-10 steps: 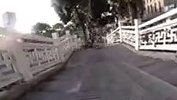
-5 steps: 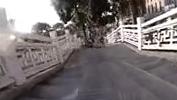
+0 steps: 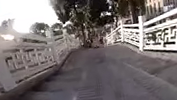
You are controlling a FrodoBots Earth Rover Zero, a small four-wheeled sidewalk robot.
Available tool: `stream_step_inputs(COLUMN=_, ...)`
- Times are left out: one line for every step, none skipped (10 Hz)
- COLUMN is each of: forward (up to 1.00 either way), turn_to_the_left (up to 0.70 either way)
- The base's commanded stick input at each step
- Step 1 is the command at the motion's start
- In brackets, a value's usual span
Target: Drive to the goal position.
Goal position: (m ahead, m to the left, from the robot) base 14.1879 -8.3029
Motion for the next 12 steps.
stream_step_inputs(forward=0.45, turn_to_the_left=0.00)
stream_step_inputs(forward=0.45, turn_to_the_left=0.00)
stream_step_inputs(forward=0.45, turn_to_the_left=0.00)
stream_step_inputs(forward=0.45, turn_to_the_left=0.00)
stream_step_inputs(forward=0.45, turn_to_the_left=0.00)
stream_step_inputs(forward=0.45, turn_to_the_left=0.00)
stream_step_inputs(forward=0.45, turn_to_the_left=0.00)
stream_step_inputs(forward=0.45, turn_to_the_left=0.00)
stream_step_inputs(forward=0.45, turn_to_the_left=0.00)
stream_step_inputs(forward=0.45, turn_to_the_left=0.00)
stream_step_inputs(forward=0.45, turn_to_the_left=0.00)
stream_step_inputs(forward=0.45, turn_to_the_left=0.00)
